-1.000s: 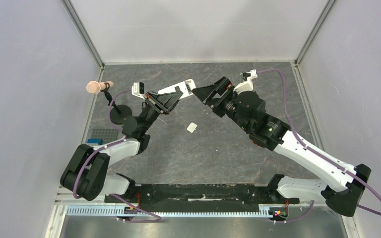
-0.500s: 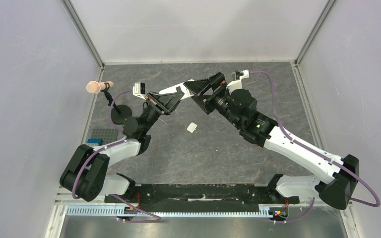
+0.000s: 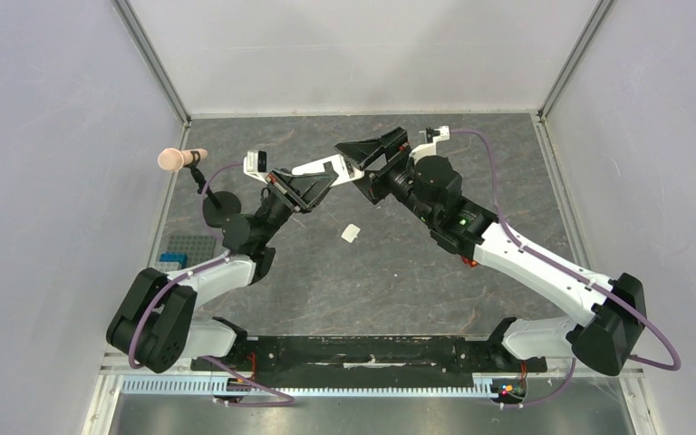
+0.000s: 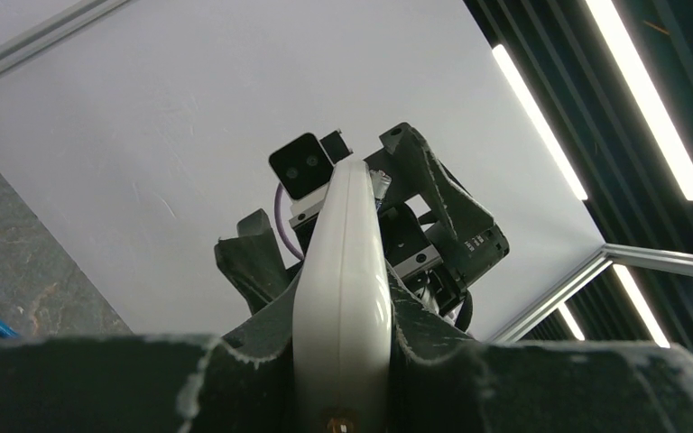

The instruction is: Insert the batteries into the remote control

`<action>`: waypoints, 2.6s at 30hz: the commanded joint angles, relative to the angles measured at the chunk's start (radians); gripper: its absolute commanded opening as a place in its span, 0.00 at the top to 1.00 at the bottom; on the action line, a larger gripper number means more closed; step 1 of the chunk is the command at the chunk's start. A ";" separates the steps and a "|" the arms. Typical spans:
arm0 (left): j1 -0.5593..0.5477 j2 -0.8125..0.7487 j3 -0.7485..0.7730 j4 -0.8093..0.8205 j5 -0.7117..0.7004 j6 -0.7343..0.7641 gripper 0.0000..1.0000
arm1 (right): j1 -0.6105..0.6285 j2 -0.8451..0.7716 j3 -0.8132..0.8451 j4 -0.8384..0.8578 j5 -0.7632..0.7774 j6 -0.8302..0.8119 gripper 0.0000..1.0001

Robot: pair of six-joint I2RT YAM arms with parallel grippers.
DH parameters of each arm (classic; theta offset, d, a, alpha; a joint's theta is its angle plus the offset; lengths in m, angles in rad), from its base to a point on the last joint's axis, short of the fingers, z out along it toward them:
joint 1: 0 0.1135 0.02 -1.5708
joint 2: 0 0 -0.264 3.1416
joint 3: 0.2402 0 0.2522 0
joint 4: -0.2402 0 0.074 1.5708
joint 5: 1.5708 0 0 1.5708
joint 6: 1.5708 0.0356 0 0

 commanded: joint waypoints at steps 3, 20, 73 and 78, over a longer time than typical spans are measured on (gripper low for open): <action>-0.007 -0.017 0.035 0.027 0.013 0.056 0.98 | -0.006 0.016 0.004 0.043 -0.033 0.028 0.12; -0.013 -0.030 0.037 0.025 -0.031 0.044 0.98 | -0.010 0.001 -0.060 0.058 -0.043 0.053 0.44; -0.018 -0.140 -0.078 -0.195 -0.120 0.051 0.98 | -0.118 0.003 -0.078 0.089 -0.241 -0.355 0.21; -0.018 -0.150 -0.076 -0.222 -0.116 0.061 0.98 | -0.124 0.007 -0.075 0.095 -0.252 -0.420 0.27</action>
